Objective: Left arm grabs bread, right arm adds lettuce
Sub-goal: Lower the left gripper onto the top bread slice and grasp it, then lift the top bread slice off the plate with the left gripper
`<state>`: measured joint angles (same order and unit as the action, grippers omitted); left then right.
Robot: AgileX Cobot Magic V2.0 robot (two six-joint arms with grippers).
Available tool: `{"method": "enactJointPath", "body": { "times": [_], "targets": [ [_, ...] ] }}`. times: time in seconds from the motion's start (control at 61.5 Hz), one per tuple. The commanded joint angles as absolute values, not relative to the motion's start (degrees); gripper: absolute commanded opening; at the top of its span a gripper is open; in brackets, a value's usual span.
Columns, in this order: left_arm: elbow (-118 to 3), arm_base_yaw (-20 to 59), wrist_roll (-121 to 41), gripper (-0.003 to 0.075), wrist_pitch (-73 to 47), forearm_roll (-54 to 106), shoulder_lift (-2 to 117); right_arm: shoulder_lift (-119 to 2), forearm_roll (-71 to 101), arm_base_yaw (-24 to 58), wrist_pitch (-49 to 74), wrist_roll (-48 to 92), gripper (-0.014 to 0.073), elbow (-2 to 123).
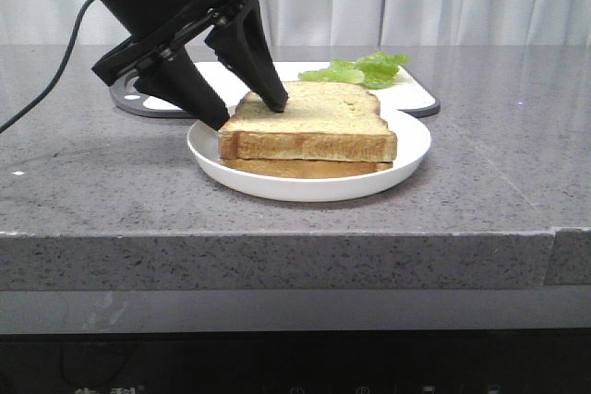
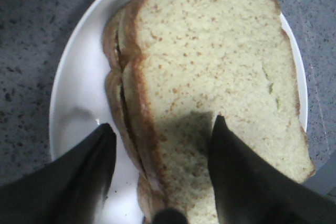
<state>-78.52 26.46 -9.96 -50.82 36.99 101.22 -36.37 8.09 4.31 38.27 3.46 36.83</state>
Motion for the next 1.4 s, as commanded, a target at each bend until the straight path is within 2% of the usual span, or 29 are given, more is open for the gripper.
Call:
{"method": "enactJointPath", "body": {
  "times": [0.0, 0.163, 0.52, 0.732, 0.943, 1.187, 1.382],
  "targets": [
    [-80.6, 26.9, -10.0, 0.0285, -50.3, 39.4, 98.7, -36.7, 7.7, 3.9, 34.4, 4.0, 0.0384, 38.8],
    [-80.6, 26.9, -10.0, 0.0144, -51.0, 39.4, 98.8, -36.7, 7.7, 3.9, 34.4, 4.0, 0.0384, 38.8],
    [-80.6, 26.9, -10.0, -0.0020, -52.3, 38.0, 99.5, -36.7, 7.7, 3.9, 34.4, 4.0, 0.0384, 38.8],
    [-81.2, 26.9, -10.0, -0.0020, -53.4, 38.0, 97.6, -36.7, 7.7, 3.9, 34.4, 4.0, 0.0384, 38.8],
    [-80.8, 26.8, -11.0, -0.0020, -53.1, 36.8, 90.4, -36.7, 8.5, 3.9, 34.4, 3.9, 0.0384, 38.8],
    [-73.0, 26.8, -11.0, -0.0020, -45.8, 34.0, 76.3, -38.4, 10.1, 3.9, 34.3, 3.9, 0.0384, 38.9],
    [-65.2, 26.8, -10.6, -0.0020, -43.8, 26.2, 64.2, -44.5, 12.1, 3.9, 34.1, 3.9, 0.0384, 41.0]
  ]
}}
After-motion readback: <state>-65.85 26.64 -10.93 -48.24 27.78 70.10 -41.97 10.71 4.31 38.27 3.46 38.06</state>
